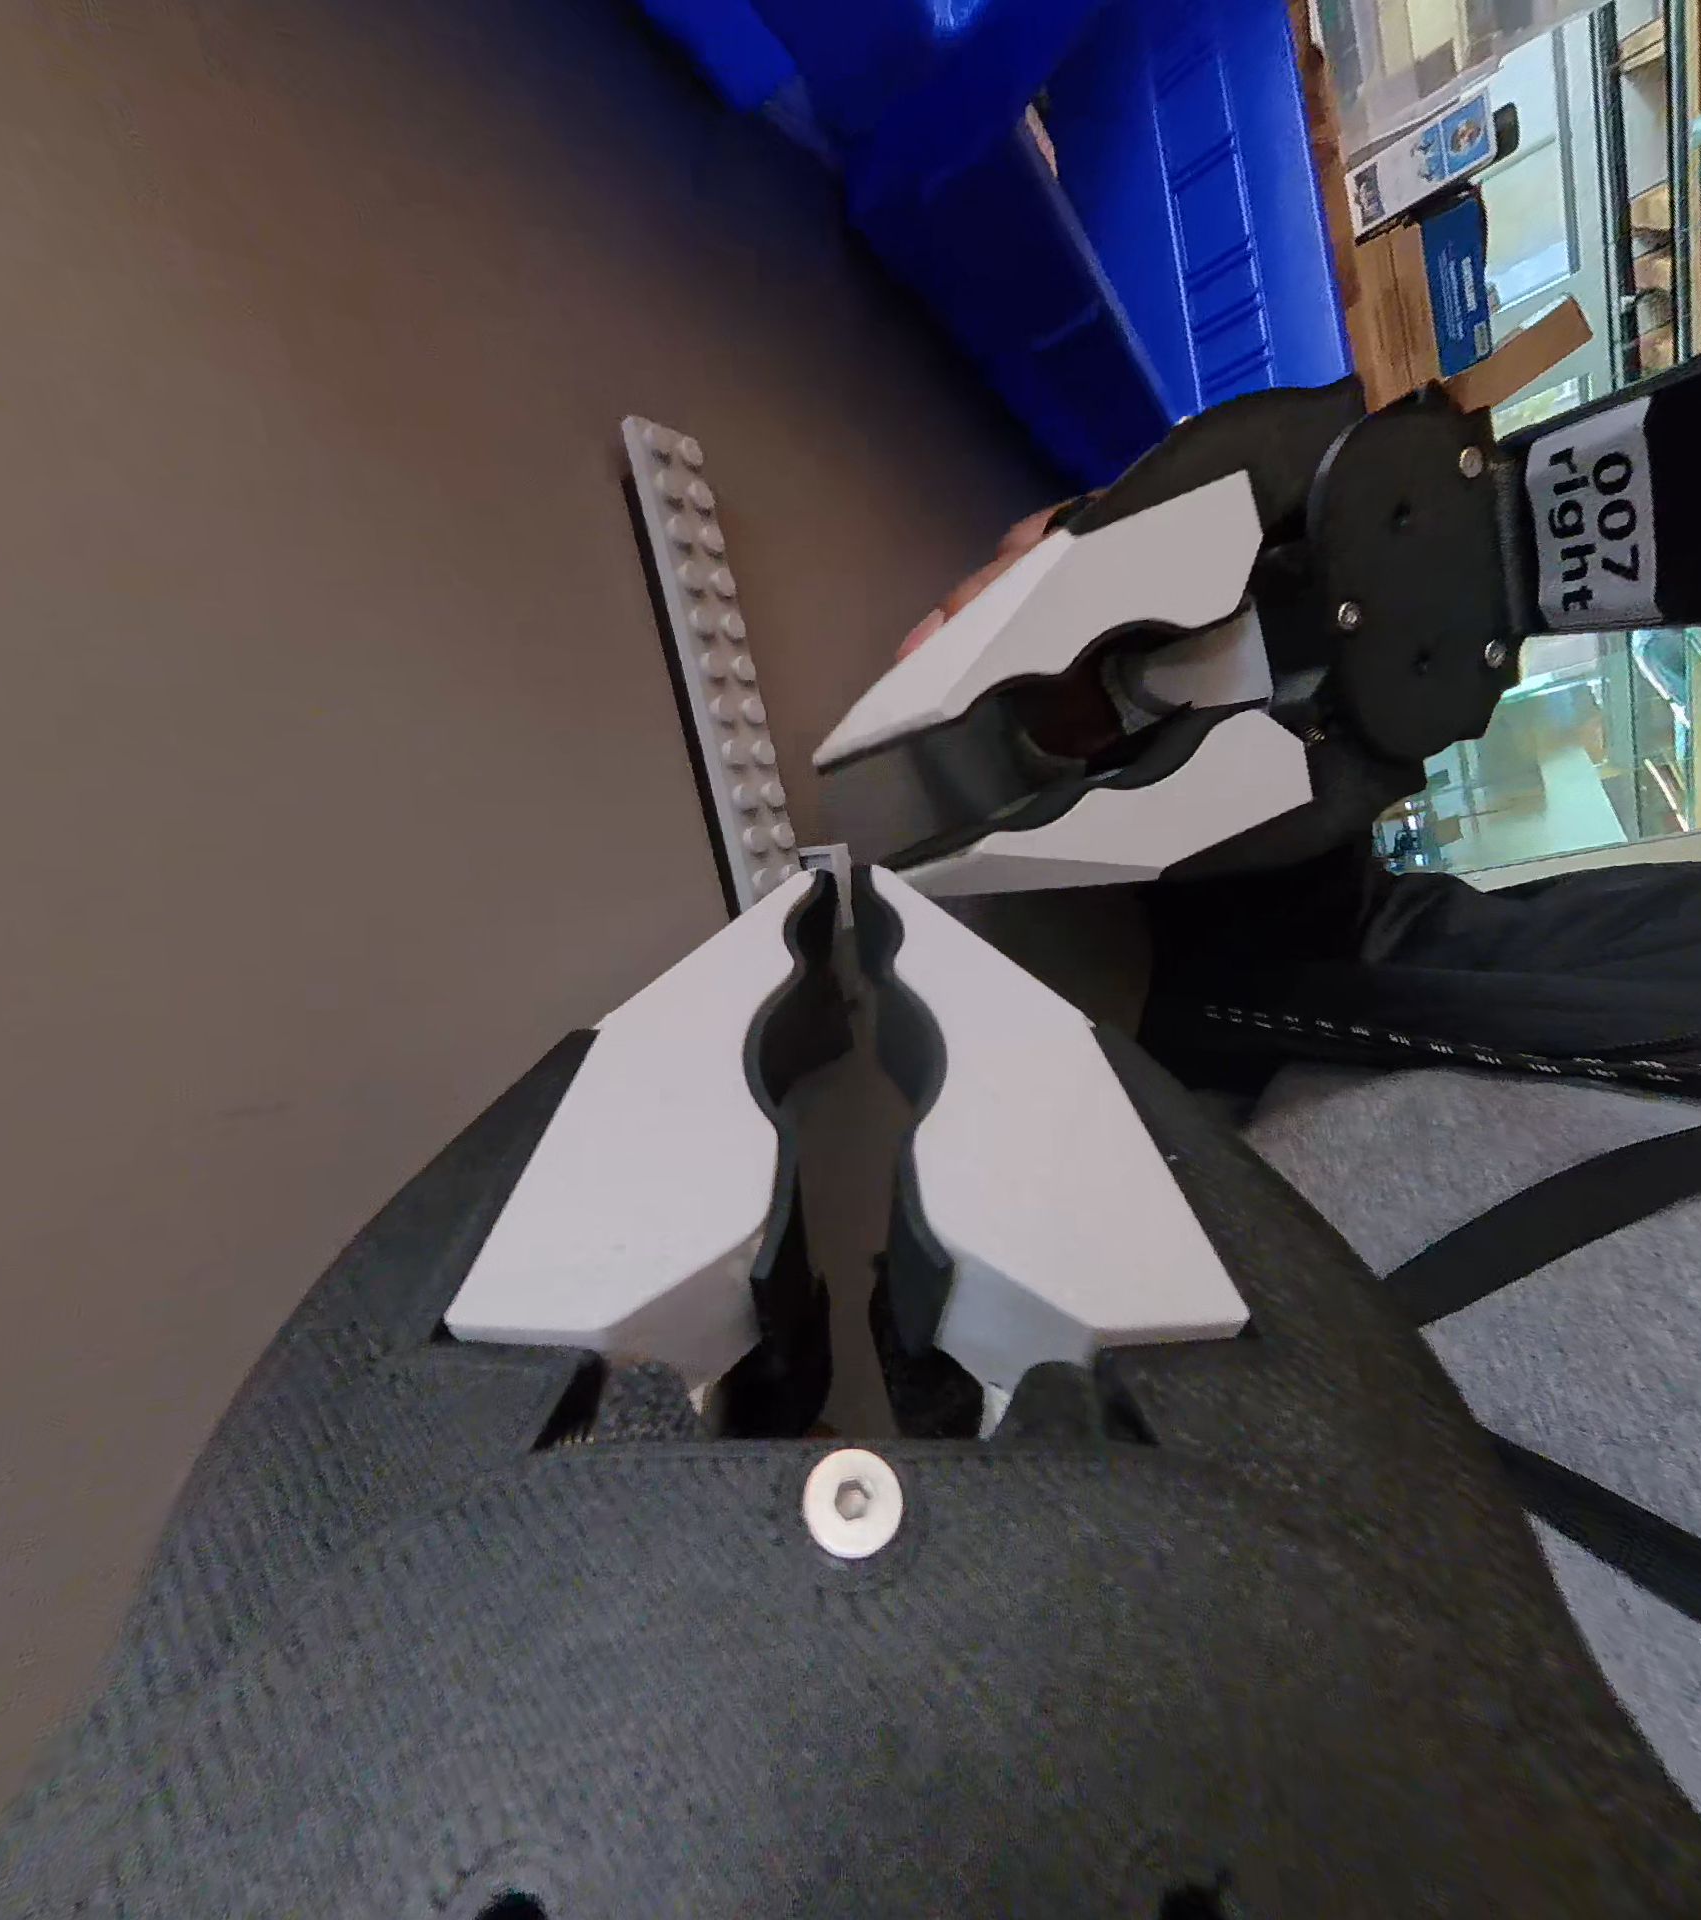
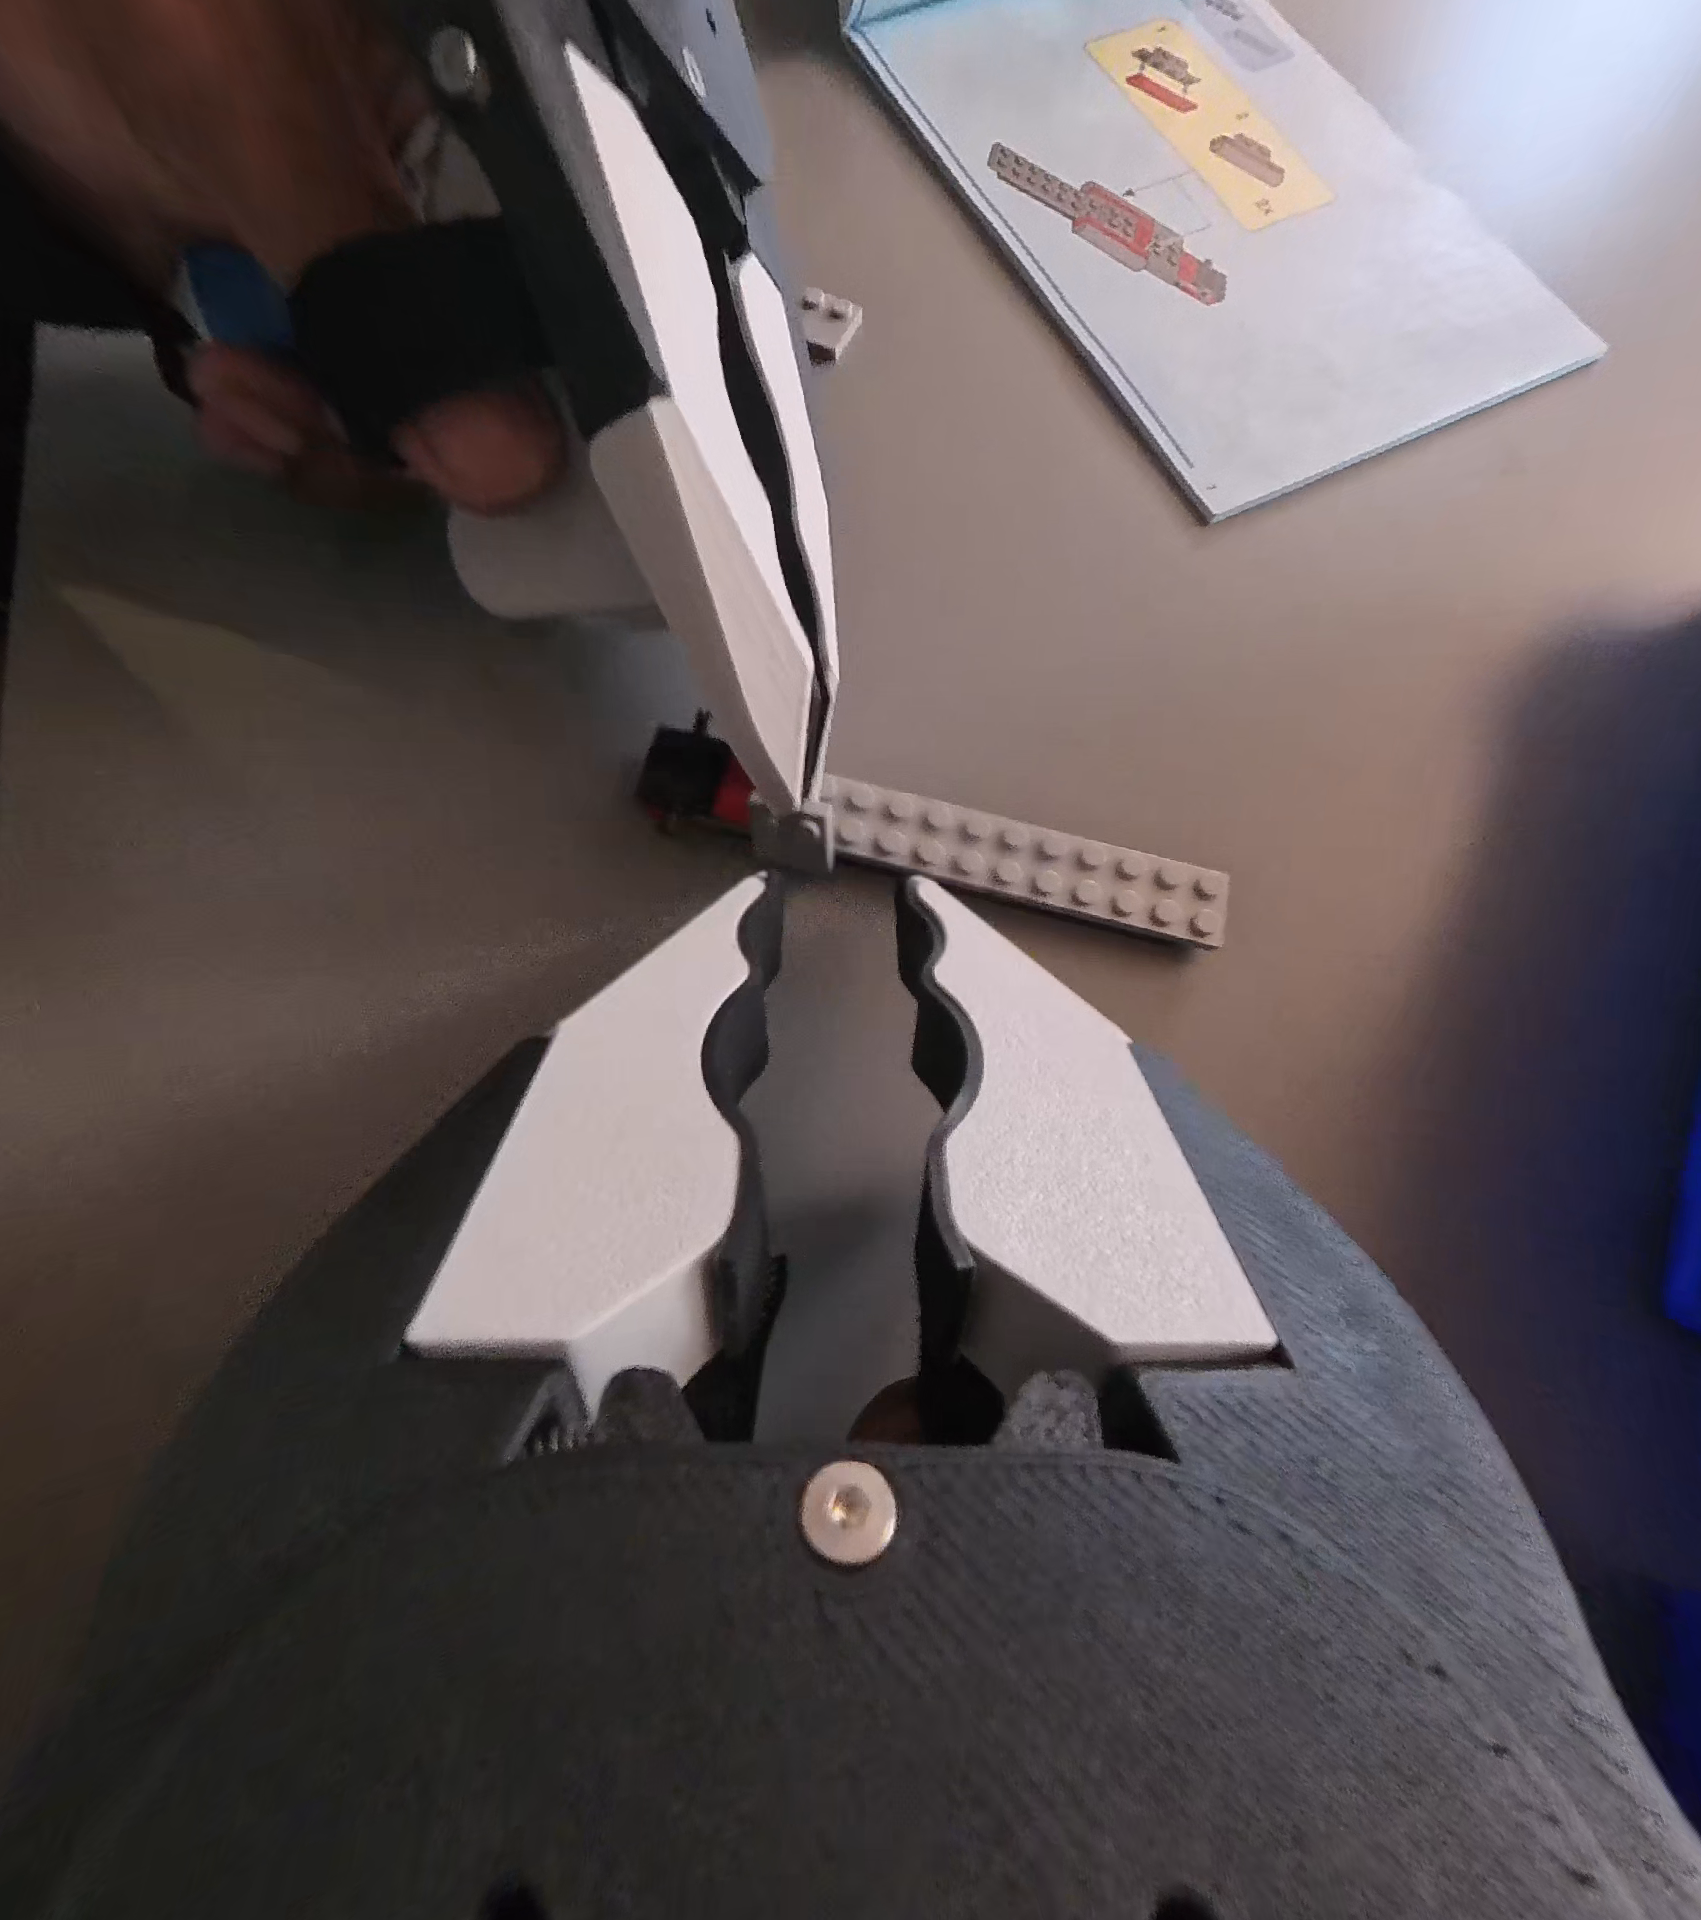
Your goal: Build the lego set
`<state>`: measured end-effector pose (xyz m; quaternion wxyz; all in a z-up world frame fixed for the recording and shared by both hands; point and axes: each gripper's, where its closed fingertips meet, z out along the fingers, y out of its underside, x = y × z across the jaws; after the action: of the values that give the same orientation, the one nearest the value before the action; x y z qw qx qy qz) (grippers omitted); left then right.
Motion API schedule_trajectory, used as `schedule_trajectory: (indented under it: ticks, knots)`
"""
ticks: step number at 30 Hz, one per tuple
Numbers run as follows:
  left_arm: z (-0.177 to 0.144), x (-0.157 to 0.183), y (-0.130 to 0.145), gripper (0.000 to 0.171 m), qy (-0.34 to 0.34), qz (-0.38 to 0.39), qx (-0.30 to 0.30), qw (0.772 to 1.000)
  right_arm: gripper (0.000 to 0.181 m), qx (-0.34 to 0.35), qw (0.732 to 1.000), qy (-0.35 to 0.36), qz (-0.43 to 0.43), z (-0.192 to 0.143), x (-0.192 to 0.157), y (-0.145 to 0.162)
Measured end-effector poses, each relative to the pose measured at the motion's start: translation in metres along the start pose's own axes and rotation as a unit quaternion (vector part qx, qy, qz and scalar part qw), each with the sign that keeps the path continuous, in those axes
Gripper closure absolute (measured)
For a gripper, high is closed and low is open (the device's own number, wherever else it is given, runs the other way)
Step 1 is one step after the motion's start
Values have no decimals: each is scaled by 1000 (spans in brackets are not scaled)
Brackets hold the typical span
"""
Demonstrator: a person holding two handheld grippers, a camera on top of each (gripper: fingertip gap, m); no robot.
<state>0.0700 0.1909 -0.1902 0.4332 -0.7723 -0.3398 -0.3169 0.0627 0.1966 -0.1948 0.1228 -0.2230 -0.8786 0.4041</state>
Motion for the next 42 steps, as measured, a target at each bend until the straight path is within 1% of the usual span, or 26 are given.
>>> schedule_trajectory:
  ticks: [5,7,10,12,14,16,19,20,21,23,25,27,29,32,36,40,42]
  knots:
    - [-3,1,-1,170,11,-5,4,1000,147,-23,995,14,-98,-9,19,6]
    - [-4,3,-1,170,24,-10,5,1000,145,-31,990,9,-139,-11,27,2]
    - [-7,6,-3,170,48,-24,11,998,139,-32,982,-23,-185,-7,28,-7]
    - [-10,6,-2,170,56,-28,12,998,135,-28,978,-48,-199,0,26,-14]
    - [-13,6,-2,170,60,-30,13,998,131,-34,976,-76,-204,8,23,-14]
    - [-16,6,0,170,64,-33,13,997,130,-53,972,-100,-208,16,19,-8]
    - [-22,5,1,170,74,-42,17,996,135,-61,972,-124,-192,20,13,-5]
    - [-24,5,1,170,77,-44,18,996,140,-67,973,-123,-182,21,13,-5]
    - [-26,4,0,170,79,-45,19,996,147,-73,976,-114,-171,22,14,-5]
    - [-30,2,-1,170,77,-44,24,996,148,-83,982,-91,-144,23,16,-5]
    - [-34,1,-4,170,77,-43,30,996,148,-90,989,-68,-100,25,15,-6]
    - [-39,1,-7,170,77,-42,37,995,149,-92,994,-43,-28,26,15,-9]
    - [-44,1,-10,170,78,-39,43,995,151,-87,995,-37,41,26,8,-11]
    - [-48,1,-11,170,81,-36,46,995,151,-83,991,-43,91,23,-4,-10]
    - [-51,5,-10,170,91,-28,37,995,151,-80,988,-77,107,15,-22,-10]
    - [-54,13,-9,170,115,-15,21,993,150,-52,994,-83,53,5,-24,-21]
    - [-53,19,-8,170,131,0,9,991,150,-18,995,-93,23,0,-24,-33]
